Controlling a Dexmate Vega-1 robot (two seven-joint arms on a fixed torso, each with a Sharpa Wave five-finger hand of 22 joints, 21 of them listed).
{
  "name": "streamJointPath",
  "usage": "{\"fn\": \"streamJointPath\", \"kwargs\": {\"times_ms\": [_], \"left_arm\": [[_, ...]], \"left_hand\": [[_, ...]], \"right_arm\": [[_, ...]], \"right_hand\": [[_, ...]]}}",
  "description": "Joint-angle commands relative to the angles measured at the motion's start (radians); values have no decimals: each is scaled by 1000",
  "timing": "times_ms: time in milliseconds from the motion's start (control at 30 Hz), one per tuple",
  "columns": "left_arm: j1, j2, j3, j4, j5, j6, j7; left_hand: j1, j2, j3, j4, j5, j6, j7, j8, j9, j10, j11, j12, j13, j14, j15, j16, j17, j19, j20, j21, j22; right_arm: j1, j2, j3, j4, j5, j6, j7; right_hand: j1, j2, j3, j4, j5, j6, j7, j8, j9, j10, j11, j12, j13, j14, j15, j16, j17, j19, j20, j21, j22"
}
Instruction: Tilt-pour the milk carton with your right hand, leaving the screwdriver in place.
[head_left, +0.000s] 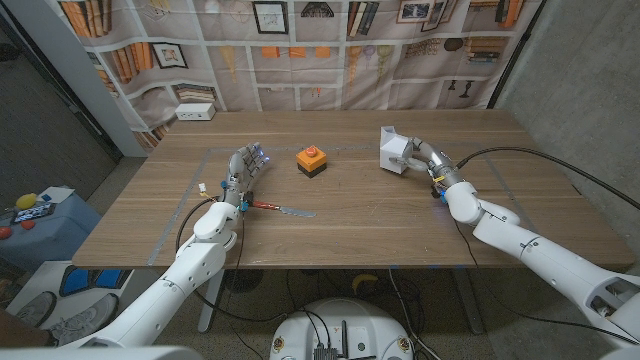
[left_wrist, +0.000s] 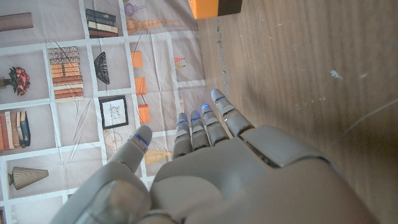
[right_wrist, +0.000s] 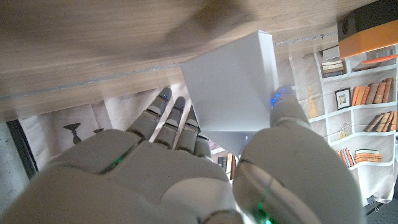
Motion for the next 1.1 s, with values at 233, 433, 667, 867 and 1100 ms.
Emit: {"fn": "streamJointPath", "kwargs": {"times_ms": [233,433,667,867,1100], "left_arm": [[11,-1,-1,-10,2,-4,8],[23,1,-4,-21,2,-5,18],[27,-1,-6,-21,2,-11,17],[26,-4,-4,-16,0,-14,13],[27,-3,-5,-16,1,-17,11]], "left_hand": [[1,65,10,0,3,3,1,1,5,4,2,0,2,4,5,-2,3,6,4,-2,2],[1,65,10,1,3,2,1,1,5,5,3,0,2,3,5,-2,3,6,4,-3,2],[0,65,11,1,3,2,-1,1,5,5,1,1,2,4,5,-1,3,7,3,-2,2],[0,65,11,2,3,3,0,1,5,5,2,0,2,5,4,-1,3,7,3,-2,2],[0,66,11,2,3,2,0,1,5,5,3,1,2,6,4,-1,3,7,4,-2,2]], "right_arm": [[5,5,-14,13,20,-9,12],[3,-6,-13,-4,35,-33,43],[3,-18,-14,-24,38,-50,66],[-4,-33,-10,-50,51,-73,97],[-6,-50,-9,-70,60,-76,132]], "right_hand": [[6,-3,0,3,5,-44,13,-19,0,-36,17,-13,5,-15,-17,-5,4,-3,-2,0,4],[5,-3,-3,6,6,-80,18,-36,0,-56,27,-21,6,-37,-1,-14,6,-13,8,-2,4],[1,-6,-7,9,7,-114,30,-52,1,-84,40,-29,7,-51,7,-21,7,-25,15,-5,4],[-9,-9,-14,13,9,-171,41,-84,3,-139,63,-39,8,-84,31,-37,10,-48,28,-7,4],[-37,-24,-31,20,16,-235,47,-126,2,-210,92,-46,10,-130,63,-59,15,-82,49,-8,5]]}}
